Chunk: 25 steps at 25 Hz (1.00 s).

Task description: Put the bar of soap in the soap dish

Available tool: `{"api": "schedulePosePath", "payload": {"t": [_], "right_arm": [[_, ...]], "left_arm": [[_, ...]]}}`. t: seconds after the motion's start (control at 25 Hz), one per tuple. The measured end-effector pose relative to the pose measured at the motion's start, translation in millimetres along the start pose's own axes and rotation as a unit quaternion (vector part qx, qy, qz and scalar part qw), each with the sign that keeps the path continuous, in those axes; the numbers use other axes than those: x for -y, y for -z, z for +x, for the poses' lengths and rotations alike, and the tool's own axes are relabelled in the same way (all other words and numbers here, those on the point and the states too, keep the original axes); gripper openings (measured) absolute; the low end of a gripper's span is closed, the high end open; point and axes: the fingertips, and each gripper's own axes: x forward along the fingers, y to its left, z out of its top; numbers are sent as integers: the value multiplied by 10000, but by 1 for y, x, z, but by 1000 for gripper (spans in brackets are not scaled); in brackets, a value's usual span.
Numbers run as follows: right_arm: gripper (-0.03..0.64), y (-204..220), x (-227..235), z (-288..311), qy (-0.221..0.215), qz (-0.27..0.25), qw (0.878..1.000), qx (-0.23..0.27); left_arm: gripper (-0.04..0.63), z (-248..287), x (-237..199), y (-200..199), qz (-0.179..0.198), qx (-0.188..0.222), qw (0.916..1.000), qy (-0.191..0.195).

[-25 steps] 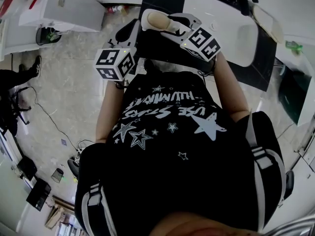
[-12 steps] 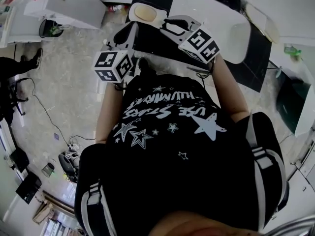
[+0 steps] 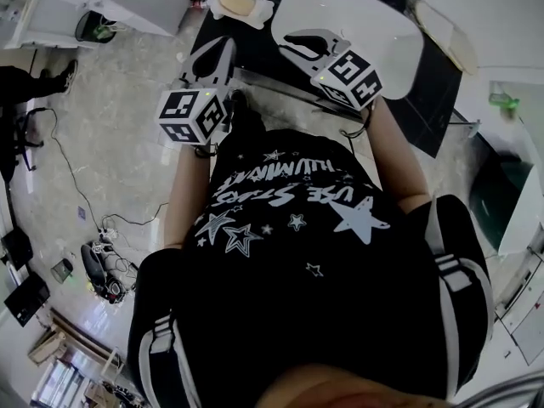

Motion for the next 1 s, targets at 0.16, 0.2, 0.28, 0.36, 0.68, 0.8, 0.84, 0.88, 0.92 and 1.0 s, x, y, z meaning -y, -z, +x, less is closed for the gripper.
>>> {"api": "schedulePosePath", "payload": {"t": [0.16,0.2,0.28,0.36,0.68,0.8,0.84,0.88,0.92,1.0], "right_arm": [[45,4,-10,-15,-167,-110,9998,61],[41,3,-13,-17,-225,-128,9996,87],[32,2,-19,-22,-332,-157,9992,141],[21,2,-25,-25,-417,-175,9988,186],[9,9,-45,-36,-653,-6,9973,342],[9,10,-51,-37,-700,52,9968,377],[8,10,-53,-37,-704,59,9968,385],[8,9,-56,-37,-703,60,9967,390],[9,9,-58,-38,-698,55,9968,394],[9,7,-65,-38,-688,36,9968,407]], "left_arm": [[12,-16,21,2,-5,107,9997,-228],[12,-20,25,3,-9,128,9995,-290],[12,-29,33,3,-11,170,9990,-412],[12,-38,39,4,-16,210,9984,-521],[12,-67,58,7,5,285,9966,-773],[12,-76,61,9,-4,315,9962,-808],[12,-79,61,9,-11,330,9961,-821],[12,-82,62,9,-21,347,9959,-831],[12,-86,62,10,-35,364,9958,-837],[12,-96,64,13,-72,408,9955,-853]]}}
